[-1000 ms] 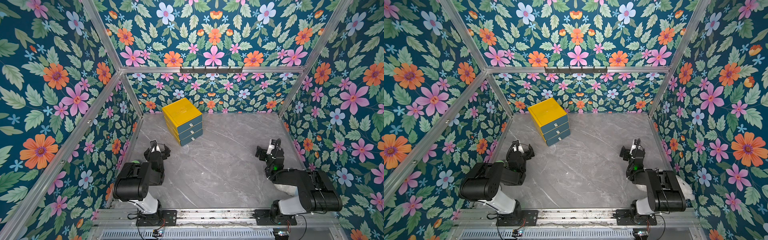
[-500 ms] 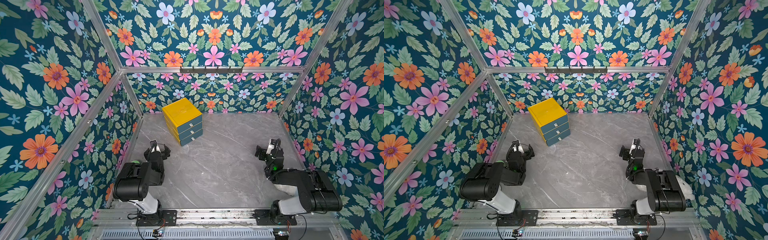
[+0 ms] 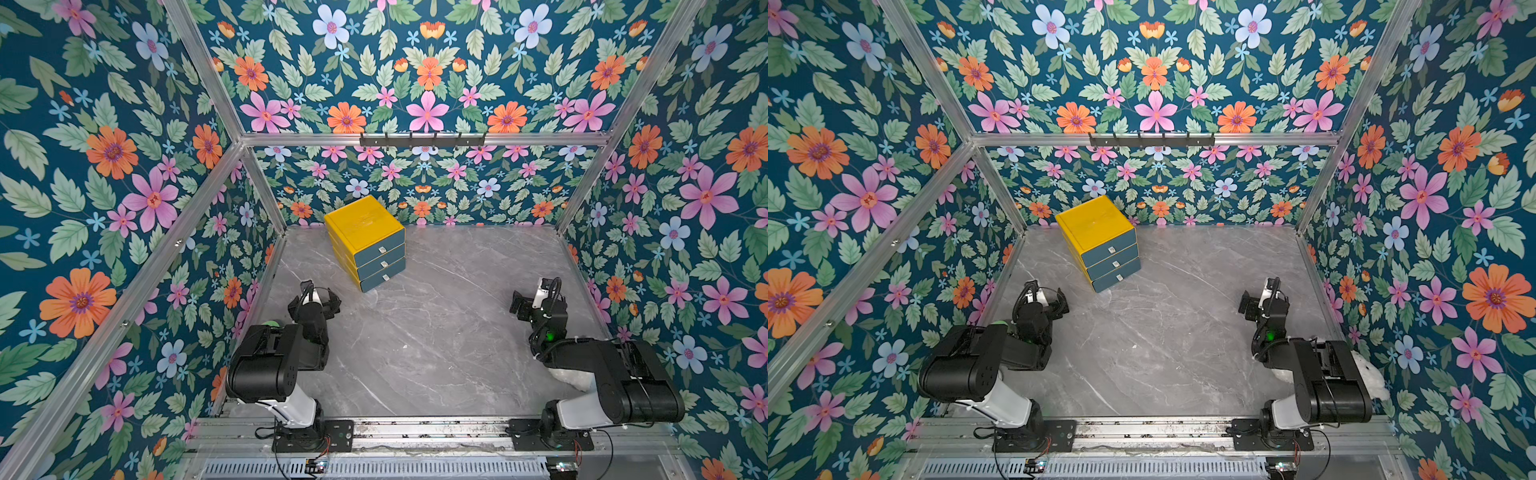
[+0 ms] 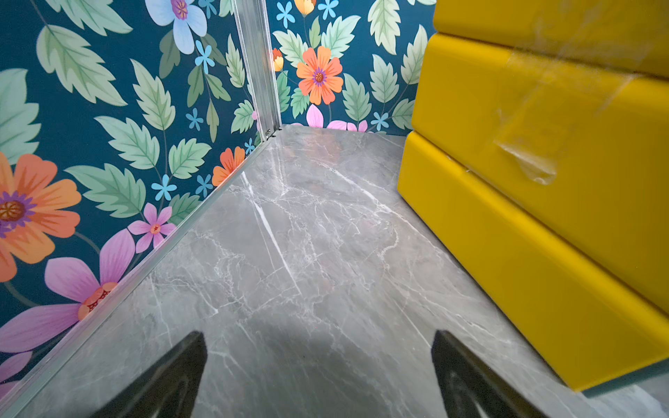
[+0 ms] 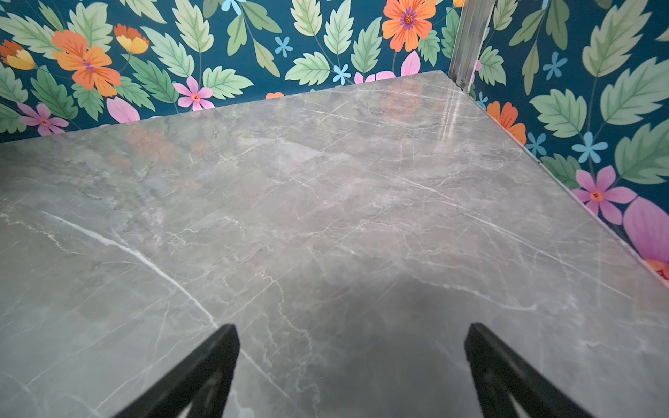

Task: Place the fruit knives into the drawer by color
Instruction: Reset both arms

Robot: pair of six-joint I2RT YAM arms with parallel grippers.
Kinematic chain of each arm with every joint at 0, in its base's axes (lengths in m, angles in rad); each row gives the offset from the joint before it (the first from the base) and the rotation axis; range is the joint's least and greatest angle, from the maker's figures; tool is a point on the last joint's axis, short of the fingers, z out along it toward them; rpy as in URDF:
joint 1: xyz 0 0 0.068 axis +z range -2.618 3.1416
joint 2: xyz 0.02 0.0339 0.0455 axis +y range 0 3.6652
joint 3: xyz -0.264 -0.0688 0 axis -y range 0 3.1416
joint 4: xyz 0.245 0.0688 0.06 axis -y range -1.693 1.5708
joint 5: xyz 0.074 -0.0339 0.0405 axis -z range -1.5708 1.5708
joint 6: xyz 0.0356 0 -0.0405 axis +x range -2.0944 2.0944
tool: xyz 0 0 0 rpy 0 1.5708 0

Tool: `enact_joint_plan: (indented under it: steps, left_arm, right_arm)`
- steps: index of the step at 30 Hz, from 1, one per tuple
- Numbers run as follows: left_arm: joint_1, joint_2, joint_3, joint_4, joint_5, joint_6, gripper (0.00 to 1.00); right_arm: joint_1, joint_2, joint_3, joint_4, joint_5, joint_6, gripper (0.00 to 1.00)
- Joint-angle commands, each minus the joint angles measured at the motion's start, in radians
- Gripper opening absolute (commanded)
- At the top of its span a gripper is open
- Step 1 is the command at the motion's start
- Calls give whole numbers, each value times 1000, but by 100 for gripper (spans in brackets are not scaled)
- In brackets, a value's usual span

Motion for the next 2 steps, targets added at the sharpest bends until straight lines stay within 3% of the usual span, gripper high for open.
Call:
enact_joint_plan:
  steps: [1,2]
  left_arm:
    - [0,-2,1,55,-3,5,99]
    - [0,-3,-1,55,-3,6,99]
  right_arm:
    - [0,1,2,43,13,-19,99]
    - [1,1,2,43,13,-19,99]
